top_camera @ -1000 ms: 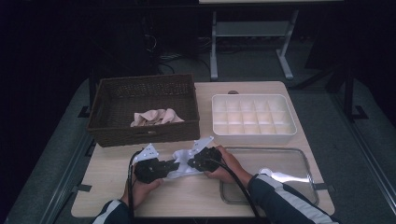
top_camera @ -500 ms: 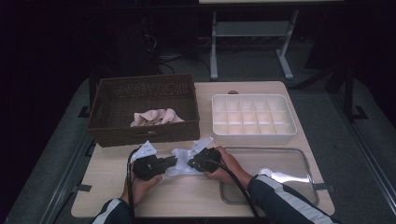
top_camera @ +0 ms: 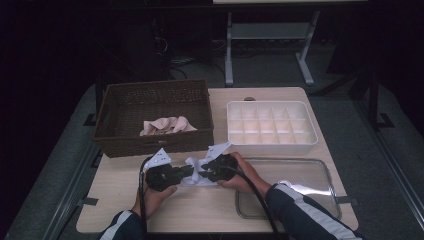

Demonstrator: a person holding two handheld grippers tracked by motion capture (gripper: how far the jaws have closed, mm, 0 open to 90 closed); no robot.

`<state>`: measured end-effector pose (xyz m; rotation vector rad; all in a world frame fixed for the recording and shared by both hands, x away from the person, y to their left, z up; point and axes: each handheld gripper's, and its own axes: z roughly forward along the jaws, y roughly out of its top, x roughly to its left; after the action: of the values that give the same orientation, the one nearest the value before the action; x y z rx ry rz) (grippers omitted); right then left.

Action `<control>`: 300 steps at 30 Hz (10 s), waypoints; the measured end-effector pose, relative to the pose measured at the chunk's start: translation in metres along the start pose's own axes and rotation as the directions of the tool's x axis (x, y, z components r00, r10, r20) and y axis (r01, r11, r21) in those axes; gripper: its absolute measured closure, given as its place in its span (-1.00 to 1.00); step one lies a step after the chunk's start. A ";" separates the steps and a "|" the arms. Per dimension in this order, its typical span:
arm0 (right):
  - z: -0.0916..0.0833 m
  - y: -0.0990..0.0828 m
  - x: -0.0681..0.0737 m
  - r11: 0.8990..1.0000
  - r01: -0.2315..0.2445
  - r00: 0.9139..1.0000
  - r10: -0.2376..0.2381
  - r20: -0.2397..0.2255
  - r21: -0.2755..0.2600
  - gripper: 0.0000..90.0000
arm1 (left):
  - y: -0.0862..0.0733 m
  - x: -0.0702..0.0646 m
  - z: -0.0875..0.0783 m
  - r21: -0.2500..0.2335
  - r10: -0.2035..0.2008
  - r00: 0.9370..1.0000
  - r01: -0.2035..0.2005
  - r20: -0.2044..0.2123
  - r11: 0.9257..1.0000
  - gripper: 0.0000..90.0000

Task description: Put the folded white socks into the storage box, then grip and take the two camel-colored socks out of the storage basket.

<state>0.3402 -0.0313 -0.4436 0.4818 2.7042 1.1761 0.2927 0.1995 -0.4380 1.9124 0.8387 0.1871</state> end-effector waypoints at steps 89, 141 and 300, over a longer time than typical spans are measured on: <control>0.024 0.004 -0.003 0.995 -0.021 0.999 0.017 0.041 0.094 0.92 | -0.005 0.016 -0.003 0.008 -0.004 1.000 0.004 0.006 1.000 0.77; -0.029 -0.010 -0.029 0.986 -0.163 0.986 0.165 0.032 -0.047 0.35 | 0.008 -0.022 0.073 0.130 0.233 0.966 -0.246 0.111 0.960 0.70; -0.092 0.005 -0.121 0.904 -0.176 0.939 0.035 0.342 0.389 0.39 | -0.032 0.025 0.009 0.248 0.274 0.962 -0.270 0.019 0.930 -0.64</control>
<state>0.4305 -0.1335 -0.3757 0.8117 2.6435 0.4654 0.3007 0.2171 -0.4752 2.2652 0.6257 0.2759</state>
